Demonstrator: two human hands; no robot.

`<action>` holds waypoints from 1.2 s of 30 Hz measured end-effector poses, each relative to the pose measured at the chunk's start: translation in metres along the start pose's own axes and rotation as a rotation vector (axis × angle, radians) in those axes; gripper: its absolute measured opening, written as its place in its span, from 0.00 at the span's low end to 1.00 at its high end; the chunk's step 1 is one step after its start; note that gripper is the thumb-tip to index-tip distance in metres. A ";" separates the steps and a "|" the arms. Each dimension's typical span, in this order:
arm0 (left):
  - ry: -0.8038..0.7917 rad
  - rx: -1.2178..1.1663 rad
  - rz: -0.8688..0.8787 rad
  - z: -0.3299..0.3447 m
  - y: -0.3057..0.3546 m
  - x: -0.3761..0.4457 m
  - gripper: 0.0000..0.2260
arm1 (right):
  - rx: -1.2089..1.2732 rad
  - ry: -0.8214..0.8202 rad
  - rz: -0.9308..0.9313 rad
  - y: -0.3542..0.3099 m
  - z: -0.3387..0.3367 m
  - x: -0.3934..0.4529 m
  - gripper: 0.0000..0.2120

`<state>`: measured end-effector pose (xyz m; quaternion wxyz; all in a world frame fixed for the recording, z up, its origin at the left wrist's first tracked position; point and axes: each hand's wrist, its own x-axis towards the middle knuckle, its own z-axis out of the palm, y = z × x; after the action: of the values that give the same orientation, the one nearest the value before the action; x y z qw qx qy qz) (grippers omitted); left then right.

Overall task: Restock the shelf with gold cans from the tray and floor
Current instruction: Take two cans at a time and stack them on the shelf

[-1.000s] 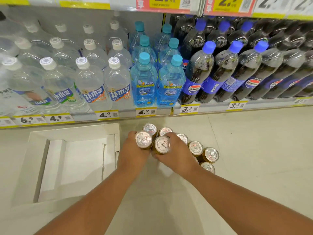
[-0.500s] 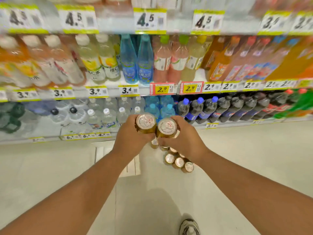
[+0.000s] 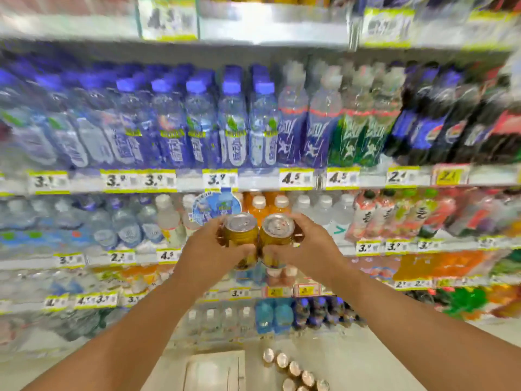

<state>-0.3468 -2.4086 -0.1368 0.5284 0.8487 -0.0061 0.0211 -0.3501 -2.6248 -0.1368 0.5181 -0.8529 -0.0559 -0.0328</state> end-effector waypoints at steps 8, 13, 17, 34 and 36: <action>0.116 -0.034 0.117 -0.073 0.170 0.030 0.22 | 0.038 -0.055 -0.123 -0.148 -0.090 0.060 0.27; 0.224 -0.011 0.158 -0.101 0.244 0.041 0.24 | 0.010 -0.034 -0.187 -0.214 -0.140 0.087 0.33; 0.256 0.015 0.177 -0.119 0.285 0.046 0.22 | -0.015 0.009 -0.194 -0.249 -0.160 0.108 0.42; 0.339 0.086 0.276 -0.215 0.368 0.167 0.23 | -0.098 0.190 -0.239 -0.352 -0.175 0.225 0.44; 0.330 0.116 0.255 -0.214 0.369 0.180 0.22 | -0.086 0.185 -0.223 -0.354 -0.172 0.237 0.46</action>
<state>-0.1855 -2.3774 0.2962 0.4657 0.8550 -0.0253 0.2268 -0.1604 -2.6012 0.2806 0.4771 -0.8562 -0.1007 -0.1709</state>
